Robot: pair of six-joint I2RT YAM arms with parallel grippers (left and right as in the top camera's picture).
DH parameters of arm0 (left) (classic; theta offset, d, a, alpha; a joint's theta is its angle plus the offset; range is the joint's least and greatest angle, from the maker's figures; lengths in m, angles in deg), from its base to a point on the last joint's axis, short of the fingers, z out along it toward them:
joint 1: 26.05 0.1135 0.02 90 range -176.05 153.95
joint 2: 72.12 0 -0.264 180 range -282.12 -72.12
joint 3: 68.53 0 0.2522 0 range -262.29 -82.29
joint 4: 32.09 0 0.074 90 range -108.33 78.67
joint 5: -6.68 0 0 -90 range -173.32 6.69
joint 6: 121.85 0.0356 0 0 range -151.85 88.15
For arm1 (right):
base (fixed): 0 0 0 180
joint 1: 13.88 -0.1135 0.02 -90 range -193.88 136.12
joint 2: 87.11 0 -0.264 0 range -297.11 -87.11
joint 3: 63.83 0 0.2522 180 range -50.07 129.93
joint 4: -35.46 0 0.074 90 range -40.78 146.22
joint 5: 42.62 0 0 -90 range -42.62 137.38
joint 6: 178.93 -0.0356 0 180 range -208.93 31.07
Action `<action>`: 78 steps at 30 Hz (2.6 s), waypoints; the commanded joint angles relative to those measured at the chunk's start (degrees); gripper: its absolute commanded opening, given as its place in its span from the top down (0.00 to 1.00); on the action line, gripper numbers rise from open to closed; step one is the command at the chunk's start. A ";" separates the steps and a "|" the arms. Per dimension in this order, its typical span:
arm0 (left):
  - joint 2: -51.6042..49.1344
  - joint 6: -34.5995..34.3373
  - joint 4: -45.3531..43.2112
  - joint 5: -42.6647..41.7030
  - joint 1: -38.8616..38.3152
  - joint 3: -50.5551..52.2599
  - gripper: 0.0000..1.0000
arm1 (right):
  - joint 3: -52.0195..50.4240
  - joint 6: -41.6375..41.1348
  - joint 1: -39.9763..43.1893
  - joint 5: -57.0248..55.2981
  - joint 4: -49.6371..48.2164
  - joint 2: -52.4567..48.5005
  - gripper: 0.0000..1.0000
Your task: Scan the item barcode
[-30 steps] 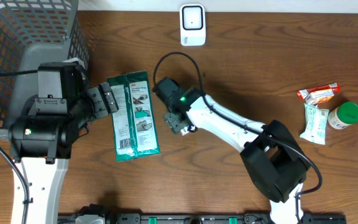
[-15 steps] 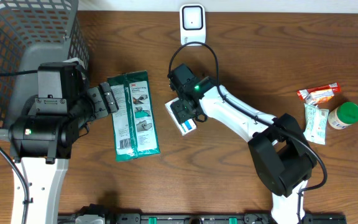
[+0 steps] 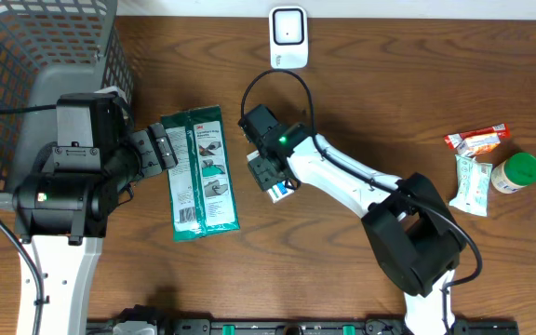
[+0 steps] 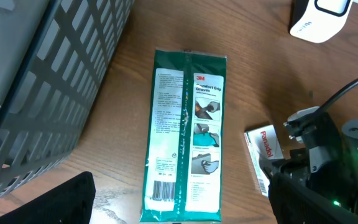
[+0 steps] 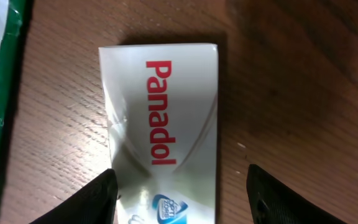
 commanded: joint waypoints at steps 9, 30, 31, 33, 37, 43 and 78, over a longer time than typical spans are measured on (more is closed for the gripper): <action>0.00 1.14 0.11 0.50 0.07 -0.52 0.10 | 0.66 -0.87 -3.76 -1.40 0.26 -3.02 0.40; 0.00 1.14 0.11 0.50 0.07 -0.50 0.10 | 1.64 -2.29 1.66 13.84 -4.00 -0.72 0.27; 0.00 1.14 0.11 0.50 0.09 -0.50 0.10 | 1.64 -1.75 1.66 13.73 -4.26 -1.40 0.28; 0.00 1.14 0.11 0.50 0.09 -0.50 0.10 | 1.64 -0.20 1.66 13.62 -4.50 -2.34 0.33; 0.00 1.14 0.11 0.50 0.09 -0.50 0.10 | 1.64 0.92 2.05 13.18 -4.79 -2.86 0.39; 0.00 1.14 0.11 0.50 0.07 -0.50 0.10 | 1.64 0.02 2.71 13.97 -5.27 -2.91 0.55; 1.11 0.72 1.77 -6.47 0.24 -1.73 0.10 | 1.53 8.37 11.67 31.87 -2.69 0.37 0.29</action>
